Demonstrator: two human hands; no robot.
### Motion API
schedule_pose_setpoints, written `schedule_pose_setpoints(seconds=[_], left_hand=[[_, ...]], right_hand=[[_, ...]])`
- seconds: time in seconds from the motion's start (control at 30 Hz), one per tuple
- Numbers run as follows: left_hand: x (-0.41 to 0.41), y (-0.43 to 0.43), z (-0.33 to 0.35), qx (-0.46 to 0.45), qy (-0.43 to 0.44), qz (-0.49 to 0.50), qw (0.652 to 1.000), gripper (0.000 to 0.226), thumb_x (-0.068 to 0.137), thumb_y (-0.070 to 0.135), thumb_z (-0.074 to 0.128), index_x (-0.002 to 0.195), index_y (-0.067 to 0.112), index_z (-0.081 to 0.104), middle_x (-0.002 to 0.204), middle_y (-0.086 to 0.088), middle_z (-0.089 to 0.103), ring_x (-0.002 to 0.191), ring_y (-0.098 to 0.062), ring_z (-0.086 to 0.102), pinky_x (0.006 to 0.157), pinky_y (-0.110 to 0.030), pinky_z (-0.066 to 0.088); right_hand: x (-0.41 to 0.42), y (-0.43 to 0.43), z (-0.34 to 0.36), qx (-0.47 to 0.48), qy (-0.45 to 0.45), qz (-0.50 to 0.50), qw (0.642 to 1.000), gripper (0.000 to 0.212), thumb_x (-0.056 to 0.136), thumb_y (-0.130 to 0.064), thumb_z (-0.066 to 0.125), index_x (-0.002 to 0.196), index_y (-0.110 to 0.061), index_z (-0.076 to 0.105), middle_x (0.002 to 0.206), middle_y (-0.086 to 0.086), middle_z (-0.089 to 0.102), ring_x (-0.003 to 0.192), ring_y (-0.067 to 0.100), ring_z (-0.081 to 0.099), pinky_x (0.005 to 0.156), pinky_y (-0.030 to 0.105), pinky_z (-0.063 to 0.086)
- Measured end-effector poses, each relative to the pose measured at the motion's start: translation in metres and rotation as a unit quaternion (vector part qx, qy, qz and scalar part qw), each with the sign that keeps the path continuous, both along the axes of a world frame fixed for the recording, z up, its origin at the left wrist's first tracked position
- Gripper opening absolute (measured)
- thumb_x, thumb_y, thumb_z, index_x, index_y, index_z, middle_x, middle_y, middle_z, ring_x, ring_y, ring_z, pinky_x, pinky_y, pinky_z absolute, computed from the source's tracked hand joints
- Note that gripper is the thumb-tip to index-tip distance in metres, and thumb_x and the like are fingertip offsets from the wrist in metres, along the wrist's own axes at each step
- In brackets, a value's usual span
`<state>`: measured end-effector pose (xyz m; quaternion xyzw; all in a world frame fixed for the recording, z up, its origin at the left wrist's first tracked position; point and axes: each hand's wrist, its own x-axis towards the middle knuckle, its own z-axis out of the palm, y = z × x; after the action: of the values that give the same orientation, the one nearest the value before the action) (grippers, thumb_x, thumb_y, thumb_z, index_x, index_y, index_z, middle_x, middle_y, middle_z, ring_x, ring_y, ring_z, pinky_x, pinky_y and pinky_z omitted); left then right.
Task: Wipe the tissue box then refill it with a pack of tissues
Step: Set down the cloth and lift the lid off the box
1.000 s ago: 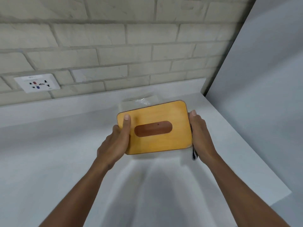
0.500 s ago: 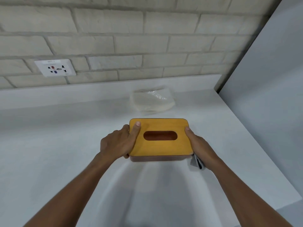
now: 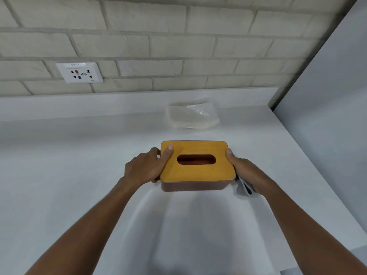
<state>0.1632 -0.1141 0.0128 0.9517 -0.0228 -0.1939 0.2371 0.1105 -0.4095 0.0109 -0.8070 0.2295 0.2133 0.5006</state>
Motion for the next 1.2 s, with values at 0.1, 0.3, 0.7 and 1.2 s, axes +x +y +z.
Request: schedule_pose_setpoints(seconds=[0.1,0.3,0.7,1.2], left_hand=[[0.002,0.007,0.002,0.026,-0.037,0.026,0.999,0.098,0.082,0.091,0.004,0.141,0.028,0.049,0.091,0.004,0.076,0.096,-0.022,0.071,0.083,-0.039,0.049],[-0.003,0.011,0.033,-0.121,-0.186,-0.02,0.975,0.067,0.085,0.081,0.057,0.14,0.043,0.048,0.12,0.019,0.063,0.095,-0.007,0.068,0.079,-0.037,0.056],[-0.007,0.038,0.067,-0.444,-0.032,-0.017,0.896,0.034,0.085,0.007,0.084,0.115,0.015,0.07,0.107,0.001,0.074,0.098,-0.011,0.07,0.085,-0.025,0.058],[0.01,0.196,0.027,-0.063,-0.171,0.107,0.977,0.056,0.084,-0.007,0.047,0.119,0.035,0.057,0.124,0.007,0.061,0.11,-0.019,0.06,0.088,-0.046,0.055]], right_hand=[[0.003,0.0,0.01,-0.122,-0.034,0.002,0.992,0.08,0.081,-0.088,0.023,0.103,-0.026,0.069,0.104,-0.002,0.07,0.099,0.019,0.065,0.094,0.044,0.05],[0.013,0.02,0.058,-0.115,-0.25,-0.053,0.96,0.048,0.093,-0.037,0.059,0.138,-0.037,0.042,0.128,-0.013,0.052,0.11,0.016,0.054,0.091,0.035,0.045],[0.012,0.16,0.086,0.071,-0.292,0.157,0.941,0.013,0.097,-0.045,0.052,0.107,-0.036,0.054,0.105,-0.013,0.066,0.097,0.004,0.064,0.08,0.027,0.055],[0.024,0.311,-0.035,-0.354,-0.408,0.437,0.719,0.03,0.075,-0.033,0.067,0.102,-0.021,0.059,0.097,0.0,0.06,0.087,0.026,0.061,0.048,0.031,0.037]])
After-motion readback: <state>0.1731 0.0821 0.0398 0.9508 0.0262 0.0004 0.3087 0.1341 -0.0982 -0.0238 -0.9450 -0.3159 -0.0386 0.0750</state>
